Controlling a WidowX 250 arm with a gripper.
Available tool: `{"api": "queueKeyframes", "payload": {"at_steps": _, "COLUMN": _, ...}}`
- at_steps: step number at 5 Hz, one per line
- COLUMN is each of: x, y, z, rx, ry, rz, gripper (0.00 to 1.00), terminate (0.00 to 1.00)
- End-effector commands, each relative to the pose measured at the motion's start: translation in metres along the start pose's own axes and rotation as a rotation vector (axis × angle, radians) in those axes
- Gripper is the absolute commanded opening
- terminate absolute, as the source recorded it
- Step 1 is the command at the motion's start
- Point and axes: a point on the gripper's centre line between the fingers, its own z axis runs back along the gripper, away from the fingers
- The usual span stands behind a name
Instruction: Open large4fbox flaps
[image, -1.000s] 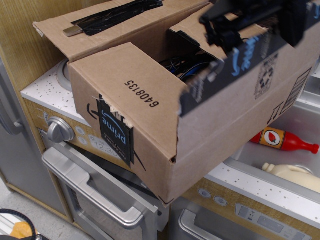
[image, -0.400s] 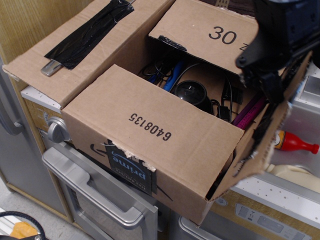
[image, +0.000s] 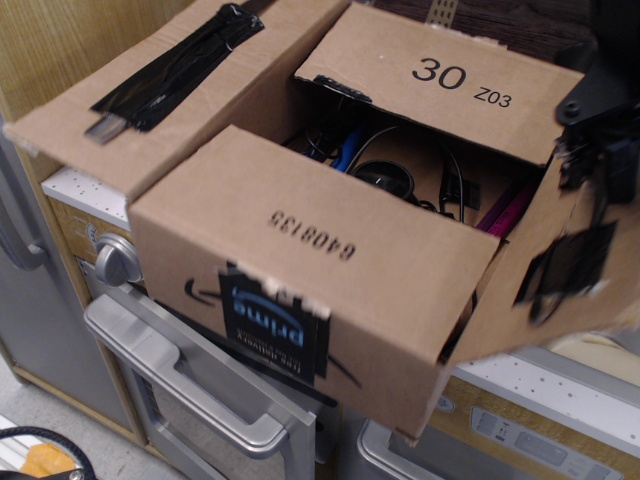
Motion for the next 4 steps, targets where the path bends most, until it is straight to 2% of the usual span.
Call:
{"api": "queueKeyframes", "payload": {"at_steps": 1, "x": -0.013, "y": -0.025, "z": -0.023, "rx": -0.075, "ry": -0.049, "rz": 0.037, "gripper": 1.00, "terminate": 0.00}}
{"api": "queueKeyframes", "payload": {"at_steps": 3, "x": -0.016, "y": -0.018, "z": -0.056, "rx": -0.097, "ry": -0.074, "rz": 0.034, "gripper": 1.00, "terminate": 0.00}}
{"api": "queueKeyframes", "payload": {"at_steps": 4, "x": -0.014, "y": -0.014, "z": -0.060, "rx": -0.040, "ry": -0.108, "rz": -0.013, "gripper": 1.00, "terminate": 1.00}}
